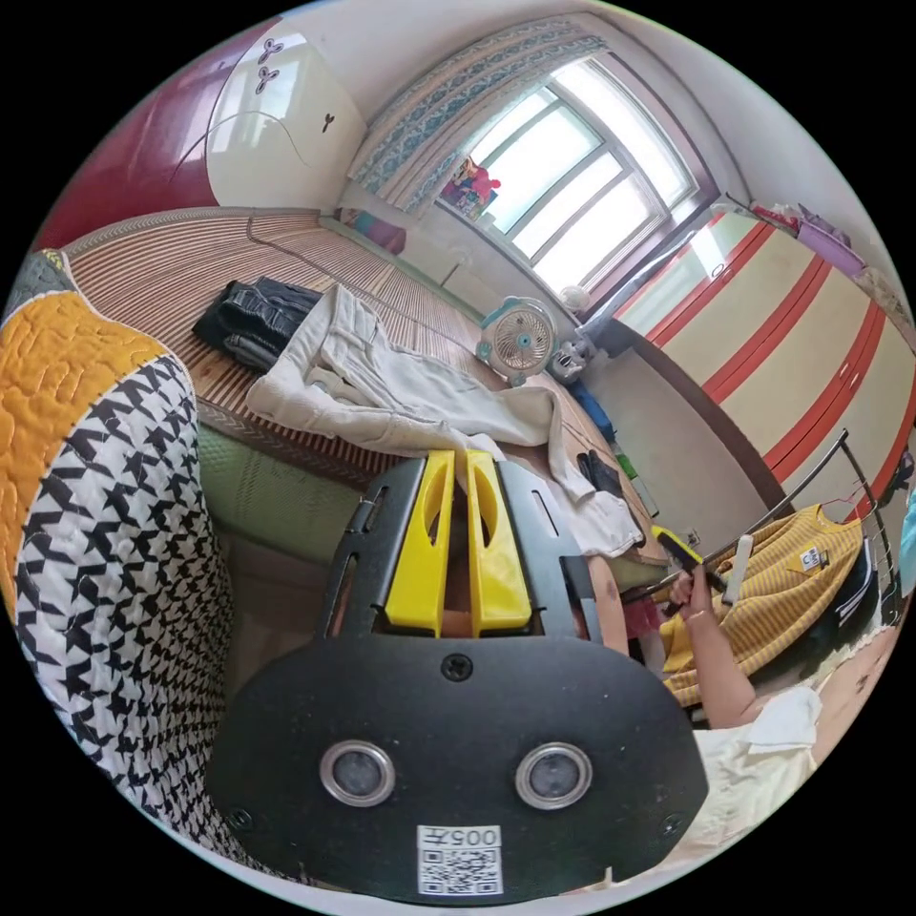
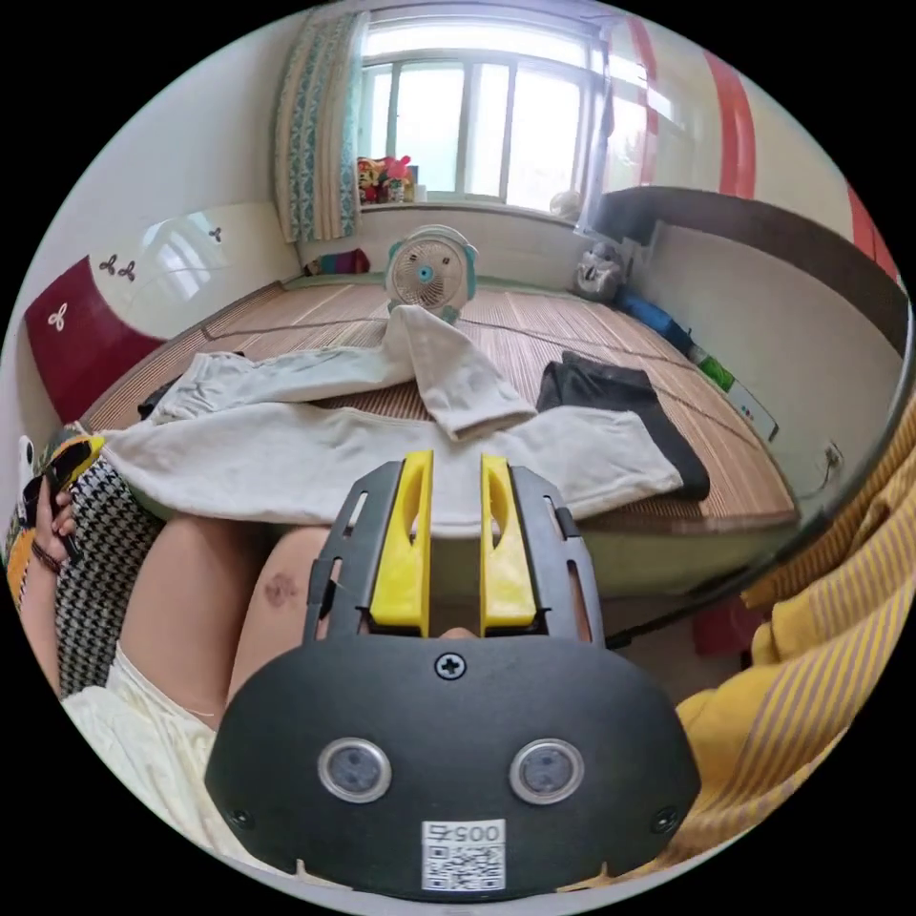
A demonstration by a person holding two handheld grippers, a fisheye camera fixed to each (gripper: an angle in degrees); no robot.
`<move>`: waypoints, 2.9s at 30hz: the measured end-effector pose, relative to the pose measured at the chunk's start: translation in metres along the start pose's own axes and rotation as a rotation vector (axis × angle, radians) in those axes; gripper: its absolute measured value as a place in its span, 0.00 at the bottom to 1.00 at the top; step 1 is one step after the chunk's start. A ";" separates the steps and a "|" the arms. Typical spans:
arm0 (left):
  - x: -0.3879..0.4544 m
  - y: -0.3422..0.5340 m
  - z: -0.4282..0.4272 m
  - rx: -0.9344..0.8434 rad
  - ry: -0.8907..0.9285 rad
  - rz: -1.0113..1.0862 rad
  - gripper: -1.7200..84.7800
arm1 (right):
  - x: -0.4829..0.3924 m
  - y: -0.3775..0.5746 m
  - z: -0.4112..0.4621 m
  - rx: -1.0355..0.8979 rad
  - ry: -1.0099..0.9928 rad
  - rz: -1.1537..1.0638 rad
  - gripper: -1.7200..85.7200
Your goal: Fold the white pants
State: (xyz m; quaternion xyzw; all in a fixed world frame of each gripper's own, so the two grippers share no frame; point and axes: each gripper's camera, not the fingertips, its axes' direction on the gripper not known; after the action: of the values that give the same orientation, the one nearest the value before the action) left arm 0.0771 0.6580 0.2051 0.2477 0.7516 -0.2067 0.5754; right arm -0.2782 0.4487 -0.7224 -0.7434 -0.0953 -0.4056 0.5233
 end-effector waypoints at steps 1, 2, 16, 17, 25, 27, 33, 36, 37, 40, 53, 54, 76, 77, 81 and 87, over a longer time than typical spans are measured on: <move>0.003 0.003 0.000 -0.012 -0.014 0.012 0.04 | -0.004 -0.008 0.006 0.000 0.000 -0.048 0.11; 0.005 0.004 -0.001 -0.013 -0.013 0.015 0.04 | -0.013 -0.023 0.022 -0.009 0.000 -0.152 0.11; 0.051 0.006 -0.002 0.040 -0.093 0.125 0.05 | -0.082 -0.088 0.236 -0.360 0.134 -0.775 0.09; 0.054 0.006 -0.001 0.040 -0.091 0.129 0.04 | -0.084 -0.090 0.239 -0.355 0.113 -0.776 0.07; 0.068 0.005 0.002 0.041 -0.088 0.159 0.04 | -0.064 -0.144 0.179 -0.210 0.218 -0.631 0.02; 0.070 0.003 0.003 0.044 -0.076 0.159 0.04 | -0.041 -0.182 0.138 -0.151 0.184 -0.543 0.02; 0.078 0.006 0.003 0.059 -0.083 0.151 0.05 | 0.008 -0.288 0.023 0.021 0.072 -0.357 0.02; 0.079 0.009 0.001 0.058 -0.084 0.141 0.05 | 0.022 -0.327 -0.018 0.074 0.046 -0.311 0.02; 0.080 0.010 0.000 0.056 -0.088 0.141 0.05 | 0.023 -0.332 -0.023 0.081 0.050 -0.307 0.02; 0.082 0.012 -0.002 0.048 -0.093 0.140 0.05 | 0.035 -0.346 -0.026 0.054 0.086 -0.281 0.02; 0.091 0.004 0.001 0.021 -0.114 0.180 0.05 | -0.012 -0.224 0.071 -0.183 -0.231 -0.376 0.02; 0.092 0.004 0.001 0.020 -0.116 0.181 0.05 | 0.000 -0.236 0.070 -0.156 -0.195 -0.370 0.02; 0.095 0.007 -0.001 0.019 -0.161 0.162 0.05 | 0.333 -0.063 0.090 -0.205 0.076 0.403 0.12; 0.094 0.007 -0.002 0.020 -0.159 0.160 0.05 | 0.345 -0.042 0.080 -0.198 0.076 0.458 0.12; 0.087 0.011 -0.007 0.034 -0.133 0.125 0.05 | 0.378 0.001 0.067 -0.248 0.021 0.580 0.14; 0.077 0.020 -0.019 0.036 -0.130 0.095 0.05 | 0.397 0.026 0.090 -0.303 -0.160 0.730 0.13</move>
State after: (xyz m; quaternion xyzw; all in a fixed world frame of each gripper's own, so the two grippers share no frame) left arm 0.0584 0.6958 0.1351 0.2793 0.6961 -0.2086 0.6276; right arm 0.0409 0.4019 -0.4729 -0.8263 0.1952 -0.1434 0.5084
